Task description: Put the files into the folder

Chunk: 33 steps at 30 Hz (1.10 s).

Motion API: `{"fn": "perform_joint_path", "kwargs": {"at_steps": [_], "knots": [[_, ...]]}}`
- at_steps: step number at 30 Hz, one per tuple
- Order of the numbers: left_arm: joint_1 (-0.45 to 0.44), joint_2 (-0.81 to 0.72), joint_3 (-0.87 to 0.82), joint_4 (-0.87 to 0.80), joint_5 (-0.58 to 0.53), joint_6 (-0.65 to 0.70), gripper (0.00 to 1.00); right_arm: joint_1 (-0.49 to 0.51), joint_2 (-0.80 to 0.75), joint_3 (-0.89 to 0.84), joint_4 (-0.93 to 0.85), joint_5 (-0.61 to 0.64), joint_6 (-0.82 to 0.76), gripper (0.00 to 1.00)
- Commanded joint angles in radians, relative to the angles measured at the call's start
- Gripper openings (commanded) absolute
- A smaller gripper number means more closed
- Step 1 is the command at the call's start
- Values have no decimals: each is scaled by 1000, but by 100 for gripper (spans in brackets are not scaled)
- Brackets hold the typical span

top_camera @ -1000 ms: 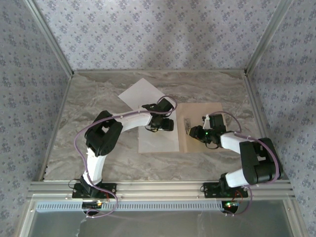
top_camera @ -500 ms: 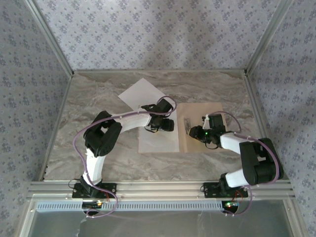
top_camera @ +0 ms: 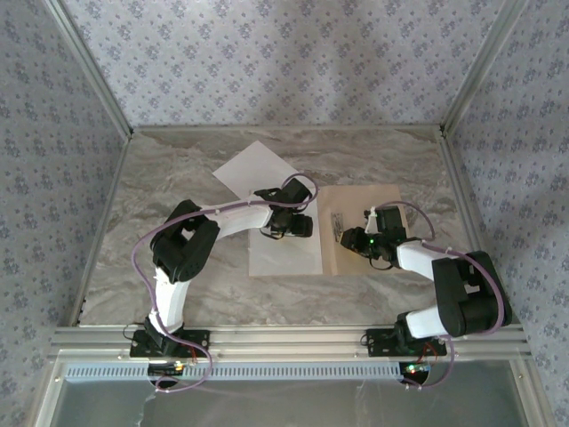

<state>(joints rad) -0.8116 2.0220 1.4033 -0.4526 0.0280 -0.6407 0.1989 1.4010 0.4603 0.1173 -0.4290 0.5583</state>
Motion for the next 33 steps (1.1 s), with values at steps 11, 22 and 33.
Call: {"fn": "perform_joint_path", "kwargs": {"at_steps": [11, 22, 33], "knots": [[15, -36, -3, -79, -36, -16, 69, 7, -9, -20, -32, 24, 12, 35], [30, -26, -9, -81, -39, -29, 69, 8, -12, -22, -34, 20, 12, 36], [41, -35, -28, -87, -39, -48, 69, 9, -29, -26, -44, 19, 11, 36]]}}
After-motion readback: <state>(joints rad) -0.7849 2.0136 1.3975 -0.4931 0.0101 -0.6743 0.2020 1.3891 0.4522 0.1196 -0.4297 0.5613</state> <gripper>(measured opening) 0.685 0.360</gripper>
